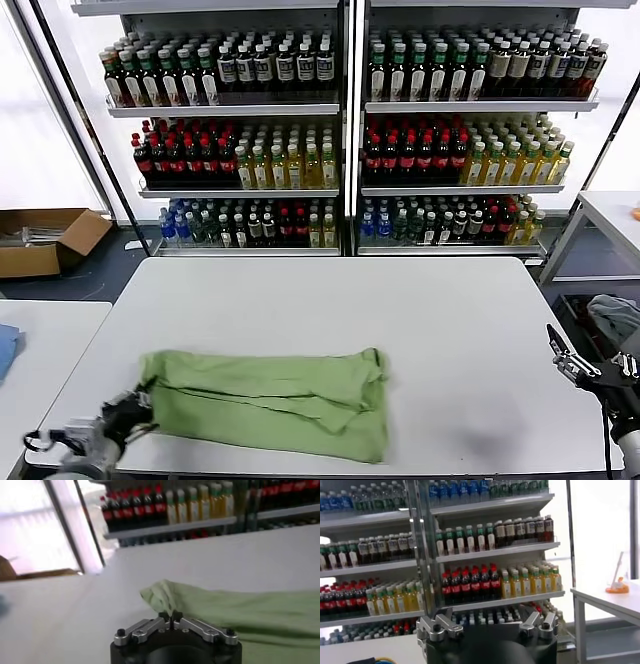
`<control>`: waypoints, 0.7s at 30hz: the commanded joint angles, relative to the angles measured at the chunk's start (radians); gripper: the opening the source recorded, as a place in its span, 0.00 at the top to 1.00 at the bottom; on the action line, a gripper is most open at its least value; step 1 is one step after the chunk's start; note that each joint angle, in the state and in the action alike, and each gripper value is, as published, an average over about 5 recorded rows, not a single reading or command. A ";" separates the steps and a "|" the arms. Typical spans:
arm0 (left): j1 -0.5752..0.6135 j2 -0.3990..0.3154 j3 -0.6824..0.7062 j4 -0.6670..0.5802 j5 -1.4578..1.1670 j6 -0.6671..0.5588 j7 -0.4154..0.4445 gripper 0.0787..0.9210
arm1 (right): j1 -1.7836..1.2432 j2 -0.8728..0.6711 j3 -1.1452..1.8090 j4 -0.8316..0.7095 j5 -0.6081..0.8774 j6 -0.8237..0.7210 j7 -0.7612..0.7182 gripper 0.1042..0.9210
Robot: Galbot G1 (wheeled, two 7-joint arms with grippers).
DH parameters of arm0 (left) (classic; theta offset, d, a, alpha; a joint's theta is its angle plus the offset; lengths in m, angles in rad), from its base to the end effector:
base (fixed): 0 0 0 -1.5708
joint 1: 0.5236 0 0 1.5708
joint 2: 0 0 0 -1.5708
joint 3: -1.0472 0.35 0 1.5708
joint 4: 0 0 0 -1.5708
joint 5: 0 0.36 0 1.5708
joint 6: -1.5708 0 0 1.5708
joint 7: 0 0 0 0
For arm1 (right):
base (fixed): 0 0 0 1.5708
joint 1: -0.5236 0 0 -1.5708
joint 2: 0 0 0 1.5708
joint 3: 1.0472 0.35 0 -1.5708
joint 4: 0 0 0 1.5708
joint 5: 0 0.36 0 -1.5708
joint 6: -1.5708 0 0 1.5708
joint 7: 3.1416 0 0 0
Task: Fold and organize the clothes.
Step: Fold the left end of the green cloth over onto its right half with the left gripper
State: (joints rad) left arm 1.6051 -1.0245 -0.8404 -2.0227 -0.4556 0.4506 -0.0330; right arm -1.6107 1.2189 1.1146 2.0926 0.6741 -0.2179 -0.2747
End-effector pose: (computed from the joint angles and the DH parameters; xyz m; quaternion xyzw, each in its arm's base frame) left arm 0.2016 0.1864 -0.2582 0.0403 -0.9692 -0.0841 0.2278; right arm 0.1656 -0.2220 -0.2231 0.0018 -0.9983 -0.0547 0.0182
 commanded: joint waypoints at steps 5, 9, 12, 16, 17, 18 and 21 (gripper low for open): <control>-0.025 0.187 -0.242 -0.141 -0.220 0.039 0.023 0.98 | -0.002 0.008 -0.020 0.032 0.006 -0.004 0.002 0.12; -0.028 0.117 -0.072 -0.280 -0.203 0.045 -0.010 0.98 | -0.012 0.012 -0.020 0.042 0.005 -0.004 0.001 0.12; -0.030 0.071 0.096 -0.342 -0.175 0.044 -0.029 0.98 | -0.017 0.014 -0.021 0.046 0.002 -0.003 0.001 0.12; -0.017 0.029 0.287 -0.389 -0.152 0.037 -0.039 0.98 | -0.023 0.018 -0.023 0.045 -0.005 0.001 -0.002 0.12; -0.014 0.021 0.323 -0.391 -0.146 0.035 -0.040 0.98 | -0.024 0.020 -0.023 0.044 -0.006 0.002 -0.003 0.12; -0.012 0.015 0.355 -0.387 -0.138 0.032 -0.040 0.98 | -0.026 0.021 -0.024 0.044 -0.006 0.004 -0.003 0.12; -0.021 -0.003 0.423 -0.344 -0.117 0.019 -0.041 0.98 | -0.030 0.025 -0.023 0.046 -0.006 0.008 -0.006 0.12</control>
State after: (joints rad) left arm 1.5890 -0.9618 -0.7636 -2.2815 -0.5976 0.4823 -0.0575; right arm -1.6355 1.2413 1.0924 2.1316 0.6694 -0.2141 -0.2787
